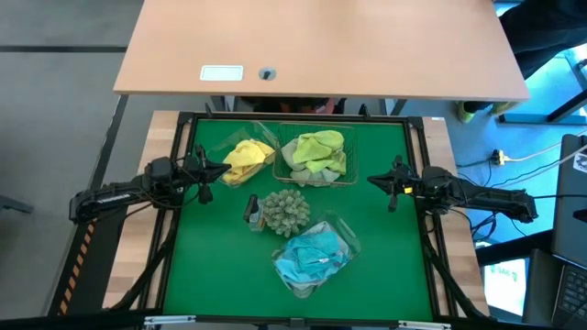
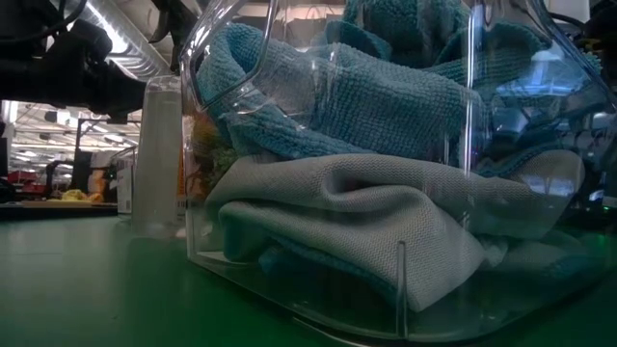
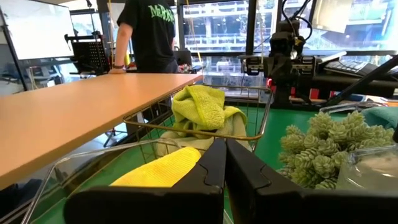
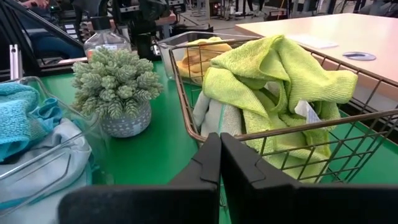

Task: Sort microfiber towel by color & place in baskets
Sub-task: Return to Home Position

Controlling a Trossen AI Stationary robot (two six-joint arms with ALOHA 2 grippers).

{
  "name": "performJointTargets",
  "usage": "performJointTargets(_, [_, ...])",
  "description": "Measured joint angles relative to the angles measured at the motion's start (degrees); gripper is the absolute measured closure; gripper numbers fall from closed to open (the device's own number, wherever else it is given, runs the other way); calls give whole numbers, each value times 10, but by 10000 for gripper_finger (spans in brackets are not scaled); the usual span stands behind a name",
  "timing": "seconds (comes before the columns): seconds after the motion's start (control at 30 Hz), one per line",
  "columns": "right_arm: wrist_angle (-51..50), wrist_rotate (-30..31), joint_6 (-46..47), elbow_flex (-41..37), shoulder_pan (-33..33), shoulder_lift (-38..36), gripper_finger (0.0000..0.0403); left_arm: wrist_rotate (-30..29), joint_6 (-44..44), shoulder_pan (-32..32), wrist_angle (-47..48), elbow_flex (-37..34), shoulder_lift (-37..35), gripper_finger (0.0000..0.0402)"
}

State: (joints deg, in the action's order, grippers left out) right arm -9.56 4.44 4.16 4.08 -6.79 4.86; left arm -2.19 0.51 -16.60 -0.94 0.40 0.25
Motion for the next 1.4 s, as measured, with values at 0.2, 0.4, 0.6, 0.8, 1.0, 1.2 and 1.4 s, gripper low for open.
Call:
performJointTargets(0.2, [-1,0,0,0,0,0,395,0,0,0,0,0,0,401])
performJointTargets(0.4, [-1,0,0,0,0,0,395,-1,1,0,0,0,0,401])
performJointTargets(0.6, [-1,0,0,0,0,-5,395,-1,1,0,1,0,0,402])
performJointTargets(0.8, [-2,0,0,0,0,-36,395,-1,1,7,0,0,0,402])
performJointTargets(1.0, [-1,0,0,0,0,-47,395,-1,1,30,0,0,0,401])
performJointTargets(1.2, [-1,0,0,0,0,-47,395,-1,1,40,0,0,0,401])
performJointTargets(1.4, [-1,0,0,0,0,-47,395,-1,1,39,1,0,0,401])
